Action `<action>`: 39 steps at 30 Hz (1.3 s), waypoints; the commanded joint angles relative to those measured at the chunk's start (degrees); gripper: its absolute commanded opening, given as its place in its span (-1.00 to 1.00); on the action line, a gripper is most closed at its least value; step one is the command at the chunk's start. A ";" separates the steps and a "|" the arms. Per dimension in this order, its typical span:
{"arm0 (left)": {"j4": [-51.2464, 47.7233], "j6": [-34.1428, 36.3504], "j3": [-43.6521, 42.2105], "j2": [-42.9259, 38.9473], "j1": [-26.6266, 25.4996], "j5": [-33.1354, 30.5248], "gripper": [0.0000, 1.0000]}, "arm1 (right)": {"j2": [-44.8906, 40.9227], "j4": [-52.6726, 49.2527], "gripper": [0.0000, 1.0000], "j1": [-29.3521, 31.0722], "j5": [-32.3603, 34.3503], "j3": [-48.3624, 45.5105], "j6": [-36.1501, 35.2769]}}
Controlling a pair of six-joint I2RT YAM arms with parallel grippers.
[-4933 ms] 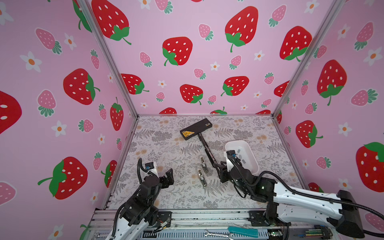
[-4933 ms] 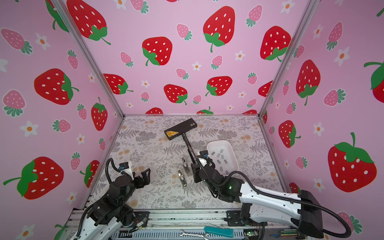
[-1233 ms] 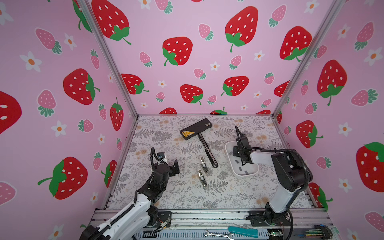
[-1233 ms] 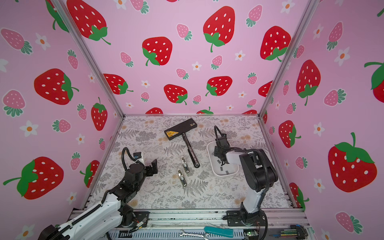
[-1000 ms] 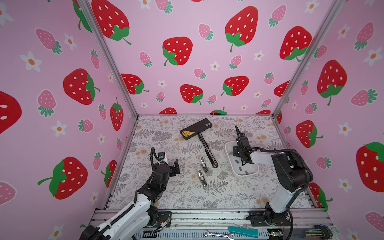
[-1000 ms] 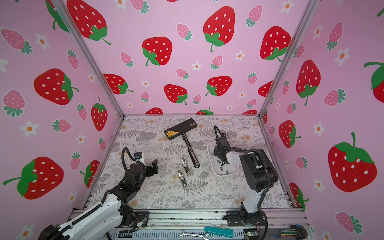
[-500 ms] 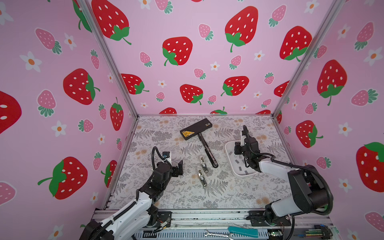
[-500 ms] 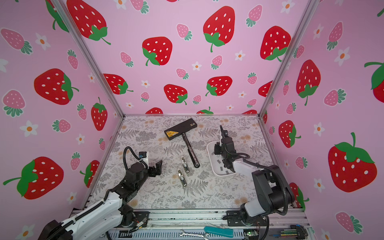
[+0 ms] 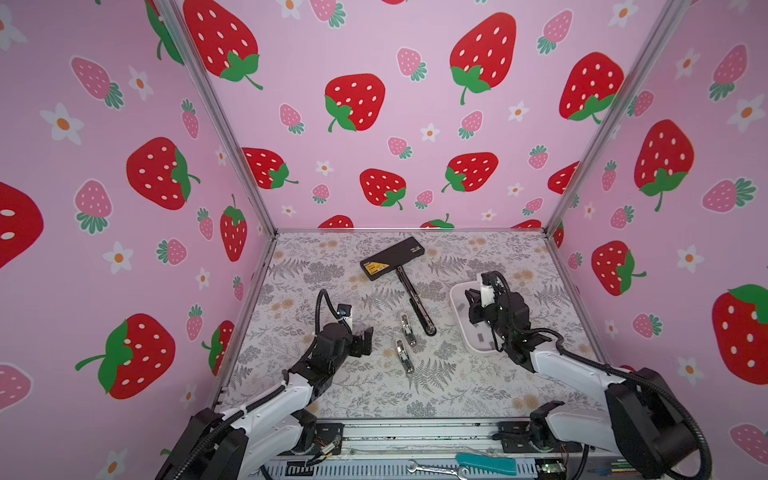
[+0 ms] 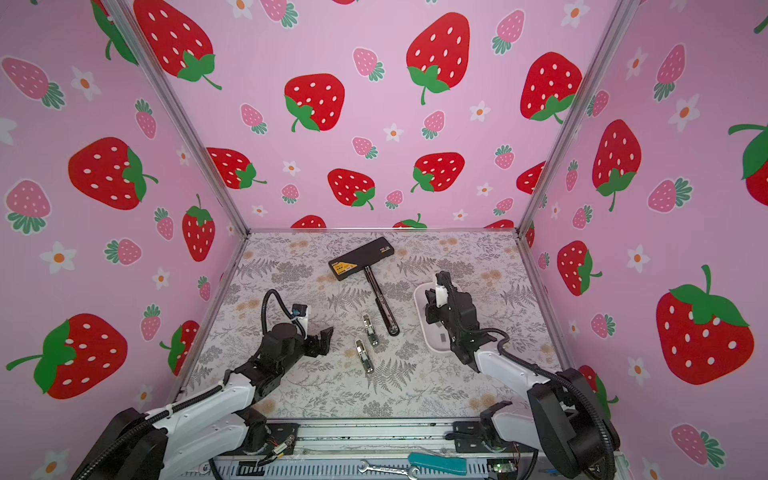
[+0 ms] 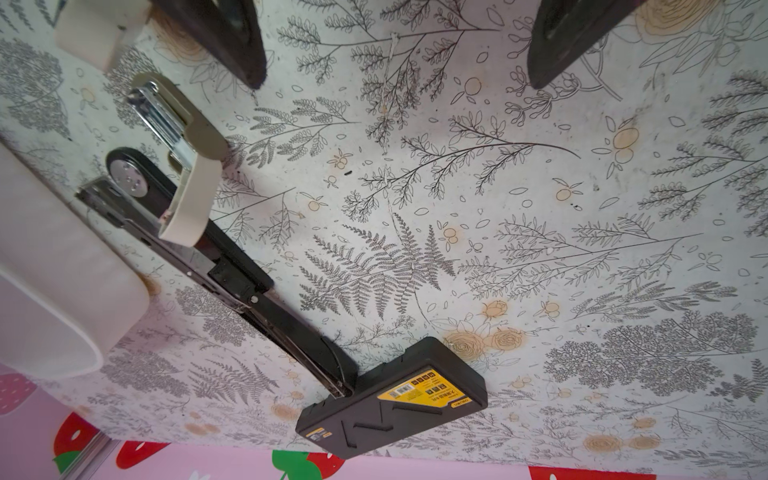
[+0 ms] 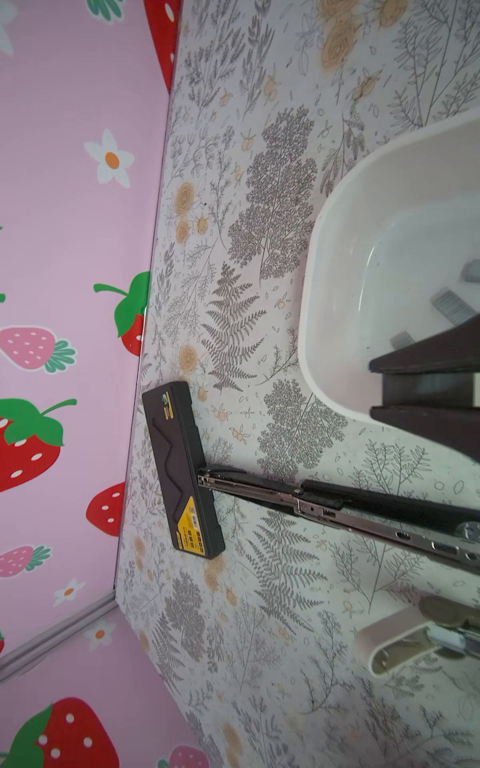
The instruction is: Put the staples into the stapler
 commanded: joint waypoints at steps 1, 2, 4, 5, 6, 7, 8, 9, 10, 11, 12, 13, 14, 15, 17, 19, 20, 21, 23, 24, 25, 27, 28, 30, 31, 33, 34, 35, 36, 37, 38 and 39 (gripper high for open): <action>3.44 1.27 2.82 0.79 0.37 0.38 0.98 | -2.46 1.27 -0.80 2.79 -0.64 -0.96 -0.56; 3.10 1.14 3.21 1.25 0.37 0.25 0.98 | -2.81 1.09 -0.81 3.69 -0.64 -0.93 -0.39; 1.97 1.00 3.88 1.89 0.24 0.96 0.98 | -2.88 1.40 -0.81 5.59 -0.51 -0.99 0.06; 1.50 0.81 4.06 2.00 0.34 1.19 0.98 | -2.80 1.67 -0.80 6.57 -0.33 -0.98 0.29; 1.31 0.56 3.89 1.72 0.40 1.27 0.98 | -2.34 2.08 -0.80 7.84 -0.01 -0.93 0.52; 1.15 0.50 3.68 1.15 0.22 1.54 0.98 | -1.88 2.30 -0.80 8.75 0.36 -0.82 0.88; 1.05 0.36 3.30 0.53 0.20 1.98 0.98 | -1.23 2.31 -0.80 9.62 0.58 -0.49 1.26; 1.02 0.25 2.87 -0.36 0.23 2.08 0.98 | -0.29 2.18 -0.80 10.67 0.50 -0.09 1.84; 1.14 0.09 2.33 -1.42 0.32 2.10 0.98 | 0.51 1.97 -0.80 11.52 0.50 0.38 2.36; 1.18 -0.05 1.84 -2.43 0.36 1.93 0.97 | 1.22 1.79 -0.80 12.19 0.50 0.61 2.81; 1.28 -0.23 1.26 -3.41 0.35 1.46 0.97 | 2.20 1.63 -0.80 12.79 0.51 1.03 3.39; 1.32 -0.38 0.72 -4.37 0.35 1.17 0.98 | 3.11 1.37 -0.80 13.35 0.50 1.51 3.86; 1.50 -0.46 0.33 -5.02 0.35 1.03 0.98 | 4.10 1.26 -0.80 13.74 0.25 1.96 4.02; 1.63 -0.54 -0.03 -5.71 0.42 0.81 0.98 | 5.12 1.33 -0.80 14.23 -0.16 2.56 3.88; 1.78 -0.62 -0.45 -6.37 0.44 0.46 0.98 | 7.48 1.11 -0.80 15.53 -0.22 4.27 3.14; 1.72 -0.58 -0.44 -6.27 0.43 0.32 0.98 | 10.15 0.56 -0.80 16.62 1.25 6.43 2.49; 1.65 -0.69 -0.40 -6.14 0.43 0.37 0.98 | 10.87 0.62 -0.80 16.73 1.46 7.00 2.33; 1.50 -0.71 -0.29 -5.99 0.35 0.53 0.98 | 12.18 0.72 -0.80 16.78 1.47 7.75 2.27; 1.22 -0.62 -0.08 -6.05 0.37 1.25 0.98 | 14.29 0.48 -0.80 16.78 1.66 9.27 2.27; 1.05 -0.69 -0.12 -6.28 0.37 1.29 0.98 | 15.21 0.02 -0.80 16.78 1.64 9.90 2.23; 0.88 -0.78 -0.20 -6.49 0.38 1.20 0.98 | 16.07 -0.31 -0.80 16.83 1.66 10.68 2.27; 0.93 -0.80 -0.64 -7.28 0.42 1.29 0.98 | 17.80 -1.07 -0.80 16.82 1.73 11.90 2.32; 1.04 -0.81 -0.85 -7.60 0.36 1.29 0.98 | 18.41 -1.58 -0.80 16.86 1.89 12.49 2.25; 0.86 -0.78 -0.84 -7.92 0.39 1.63 0.98 | 19.76 -2.53 -0.80 16.79 2.58 13.55 2.12; 0.78 -0.80 -0.90 -7.92 0.40 1.77 0.98 | 20.44 -3.03 -0.80 16.84 2.69 14.22 1.93; 0.84 -0.70 -0.81 -7.84 0.35 1.82 0.98 | 21.64 -3.56 -0.80 16.84 2.91 15.07 1.77; 0.91 -0.72 -0.82 -7.79 0.35 1.66 0.98 | 22.31 -3.70 -0.80 16.83 3.02 15.43 1.78; 1.08 -0.69 -0.88 -7.80 0.35 1.64 0.98 | 22.79 -3.79 -0.80 16.84 3.20 15.78 1.81; 1.21 -0.58 -0.90 -7.83 0.42 1.48 0.98 | 23.42 -3.92 -0.80 16.85 3.31 16.21 1.83; 1.21 -0.69 -0.90 -7.83 0.37 1.26 0.98 | 23.98 -4.05 -0.80 16.80 3.48 16.66 1.89; 1.30 -0.71 -0.99 -7.83 0.35 0.96 0.98 | 24.53 -4.06 -0.80 16.76 3.65 17.04 1.84; 1.38 -0.65 -0.99 -7.83 0.40 0.81 0.98 | 25.05 -4.06 -0.80 16.78 3.88 17.31 1.75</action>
